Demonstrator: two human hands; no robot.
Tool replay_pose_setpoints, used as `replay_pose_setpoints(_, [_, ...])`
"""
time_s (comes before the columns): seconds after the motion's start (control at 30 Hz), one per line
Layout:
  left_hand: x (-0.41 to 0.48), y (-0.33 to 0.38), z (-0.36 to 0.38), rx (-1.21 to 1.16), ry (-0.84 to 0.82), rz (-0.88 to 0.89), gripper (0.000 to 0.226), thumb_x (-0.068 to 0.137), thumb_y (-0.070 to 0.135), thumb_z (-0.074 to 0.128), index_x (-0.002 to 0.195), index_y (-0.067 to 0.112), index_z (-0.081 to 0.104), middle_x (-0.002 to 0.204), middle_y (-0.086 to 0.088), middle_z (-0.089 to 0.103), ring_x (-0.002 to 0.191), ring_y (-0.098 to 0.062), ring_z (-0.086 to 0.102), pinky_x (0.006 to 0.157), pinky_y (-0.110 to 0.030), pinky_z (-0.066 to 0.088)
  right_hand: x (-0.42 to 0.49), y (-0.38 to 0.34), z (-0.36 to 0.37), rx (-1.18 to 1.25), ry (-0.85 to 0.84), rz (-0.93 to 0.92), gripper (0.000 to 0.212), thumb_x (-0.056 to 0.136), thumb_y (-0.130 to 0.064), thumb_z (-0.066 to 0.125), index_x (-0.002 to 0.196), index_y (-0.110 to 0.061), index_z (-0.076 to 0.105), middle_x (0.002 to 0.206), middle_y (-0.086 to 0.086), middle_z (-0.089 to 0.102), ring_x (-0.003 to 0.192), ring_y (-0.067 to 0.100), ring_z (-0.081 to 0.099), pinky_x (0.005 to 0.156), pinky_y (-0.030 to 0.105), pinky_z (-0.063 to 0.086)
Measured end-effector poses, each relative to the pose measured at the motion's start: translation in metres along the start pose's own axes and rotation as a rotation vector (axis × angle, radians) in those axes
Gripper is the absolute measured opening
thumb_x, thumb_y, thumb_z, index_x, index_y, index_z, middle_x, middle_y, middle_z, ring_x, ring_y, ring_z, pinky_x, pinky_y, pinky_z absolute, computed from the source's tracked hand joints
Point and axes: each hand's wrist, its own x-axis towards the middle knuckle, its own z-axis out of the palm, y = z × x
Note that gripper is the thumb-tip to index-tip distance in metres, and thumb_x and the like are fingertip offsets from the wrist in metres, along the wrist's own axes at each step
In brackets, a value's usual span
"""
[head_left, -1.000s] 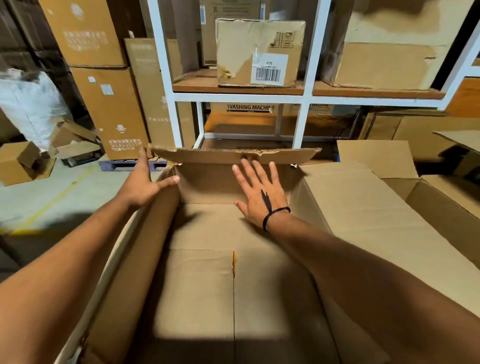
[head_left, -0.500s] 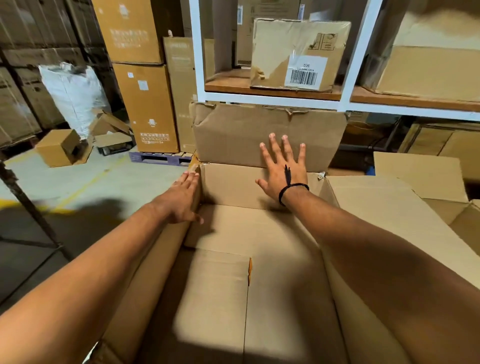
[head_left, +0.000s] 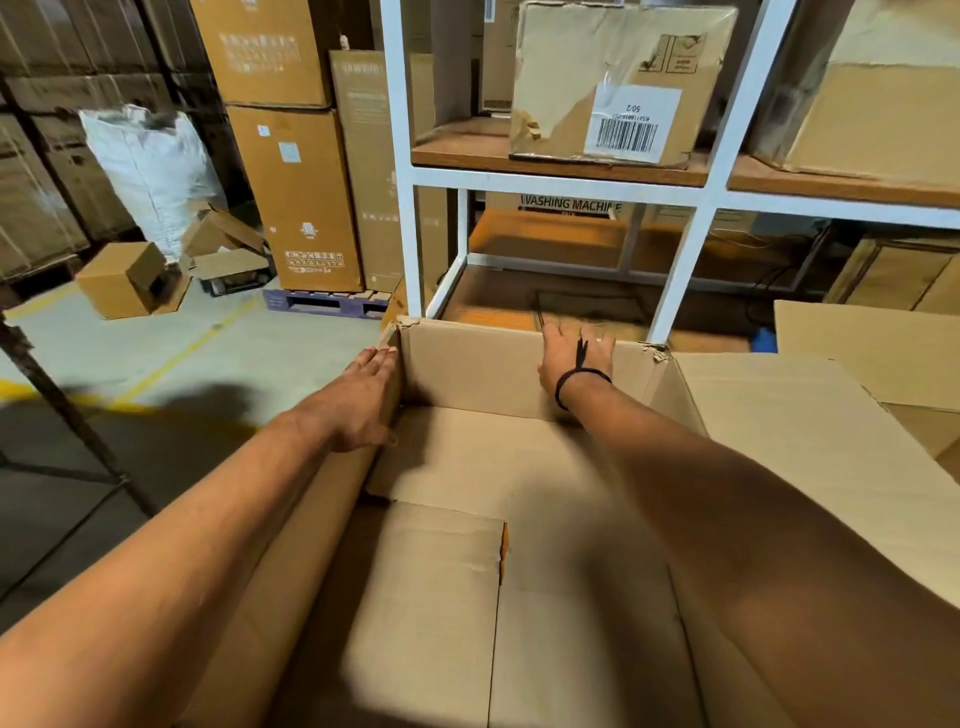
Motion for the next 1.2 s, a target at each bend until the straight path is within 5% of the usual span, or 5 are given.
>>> replay_pose_setpoints(0.33, [0.000,0.000,0.002,0.005,0.006,-0.004,0.103,0.077,0.019,0.066,0.151,0.005,-0.005,0.161,-0.007,-0.003,0.148,-0.023,-0.007,0.120,-0.032,0.007,0.006,0.007,-0.005,0.026,-0.066,-0.042,0.052,0.088,-0.037,0.058,0.134,-0.024,0.040,0.136,0.006,0.051,0.126,0.029,0.043,0.107,0.056,0.025])
replay_pose_setpoints(0.57, [-0.001,0.021,0.003,-0.043,0.033,0.000,0.097,0.077,0.008,0.062,0.152,0.011,0.000,0.161,-0.002,0.003,0.148,-0.023,-0.005,0.120,-0.038,0.012,-0.045,0.044,-0.058,0.021,-0.331,-0.202,0.085,0.082,-0.058,0.060,0.150,-0.037,0.014,0.161,0.002,-0.010,0.147,0.030,-0.009,0.115,0.059,0.008])
replay_pose_setpoints(0.87, [-0.013,0.012,-0.015,0.082,-0.024,-0.032,0.087,0.075,0.029,0.073,0.148,0.020,0.027,0.159,-0.010,0.008,0.144,-0.031,0.010,0.116,-0.042,0.024,-0.195,0.081,-0.098,-0.157,-0.461,0.005,0.080,0.078,-0.071,0.053,0.147,-0.045,0.022,0.160,0.006,-0.012,0.145,0.039,-0.011,0.112,0.063,-0.001])
replay_pose_setpoints(1.0, [-0.020,-0.001,-0.017,0.030,-0.174,-0.197,0.102,0.066,0.032,0.080,0.150,0.023,0.023,0.150,-0.013,0.020,0.133,-0.032,0.036,0.108,-0.041,0.038,-0.222,0.089,-0.098,-0.154,-0.505,0.109,0.069,0.087,-0.045,0.053,0.148,-0.040,0.020,0.160,0.008,-0.013,0.144,0.042,-0.011,0.112,0.065,0.000])
replay_pose_setpoints(1.2, [-0.027,0.003,-0.009,-0.018,-0.079,-0.104,0.069,0.077,0.005,0.060,0.142,0.019,0.042,0.139,-0.012,0.041,0.119,-0.027,0.051,0.096,-0.029,0.043,-0.236,0.099,-0.085,-0.178,-0.413,0.101,0.068,0.088,-0.008,0.046,0.148,-0.032,0.025,0.158,0.004,-0.022,0.145,0.036,-0.017,0.115,0.059,-0.002])
